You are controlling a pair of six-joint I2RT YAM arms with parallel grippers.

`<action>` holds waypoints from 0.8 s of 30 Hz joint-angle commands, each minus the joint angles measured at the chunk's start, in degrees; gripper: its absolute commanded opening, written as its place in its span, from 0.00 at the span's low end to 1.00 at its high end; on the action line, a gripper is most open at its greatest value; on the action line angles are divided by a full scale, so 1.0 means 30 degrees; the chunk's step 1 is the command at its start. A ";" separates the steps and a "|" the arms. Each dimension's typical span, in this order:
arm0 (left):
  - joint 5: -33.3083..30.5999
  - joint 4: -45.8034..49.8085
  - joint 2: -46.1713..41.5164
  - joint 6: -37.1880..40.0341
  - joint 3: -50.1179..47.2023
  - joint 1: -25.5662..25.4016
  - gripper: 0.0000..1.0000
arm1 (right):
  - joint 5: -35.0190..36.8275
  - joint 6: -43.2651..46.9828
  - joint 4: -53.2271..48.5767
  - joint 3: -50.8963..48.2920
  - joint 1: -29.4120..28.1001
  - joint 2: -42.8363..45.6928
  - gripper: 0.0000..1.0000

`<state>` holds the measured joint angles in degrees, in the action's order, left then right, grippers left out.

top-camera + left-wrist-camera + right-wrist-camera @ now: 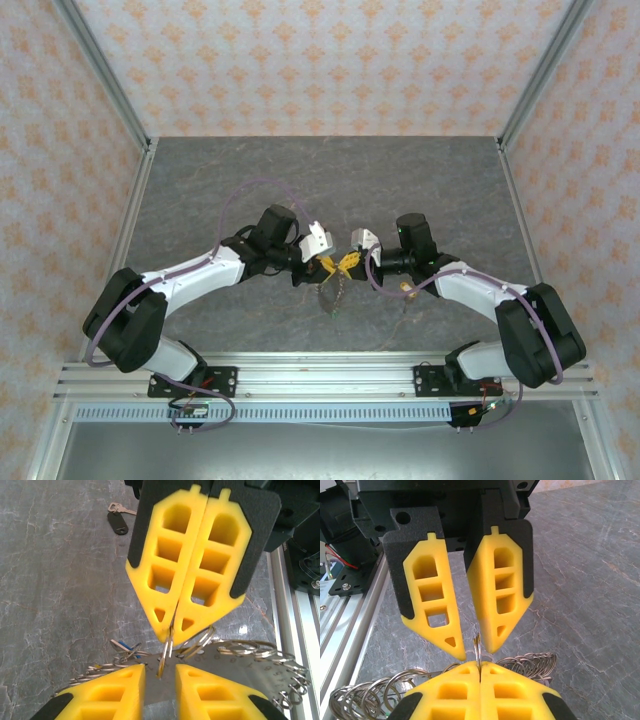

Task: Put the keys on the keyring

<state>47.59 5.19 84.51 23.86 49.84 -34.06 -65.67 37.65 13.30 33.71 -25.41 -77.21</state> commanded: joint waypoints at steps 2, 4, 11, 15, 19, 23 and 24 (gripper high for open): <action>0.0344 -0.0841 -0.0076 -0.0352 0.0587 0.0119 0.24 | -0.1100 -0.0038 0.0868 0.0210 0.0004 -0.0018 0.00; 0.0293 -0.0865 -0.0074 -0.0350 0.0619 0.0104 0.24 | -0.1108 -0.0040 0.0895 0.0191 0.0018 -0.0001 0.00; 0.0315 0.0069 0.0153 0.0171 0.0885 0.0094 0.20 | -0.1313 -0.0441 0.1453 0.0158 0.0030 -0.0069 0.00; 0.0227 0.0217 0.0171 0.0247 0.0876 0.0090 0.20 | -0.1286 -0.0536 0.1587 0.0101 0.0016 -0.0048 0.00; 0.0117 0.0577 0.0293 0.0507 0.1033 0.0083 0.19 | -0.1288 -0.0654 0.1690 0.0066 0.0003 -0.0074 0.00; -0.0073 0.0882 0.0365 0.0724 0.1183 0.0075 0.11 | -0.1273 -0.0684 0.1719 0.0070 0.0018 -0.0111 0.00; -0.0099 0.0822 0.0336 0.0720 0.1178 0.0075 0.07 | -0.1277 -0.0684 0.1720 0.0097 0.0006 -0.0122 0.00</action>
<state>47.57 6.42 84.93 24.75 51.72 -34.09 -66.22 35.97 15.11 33.71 -25.39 -77.43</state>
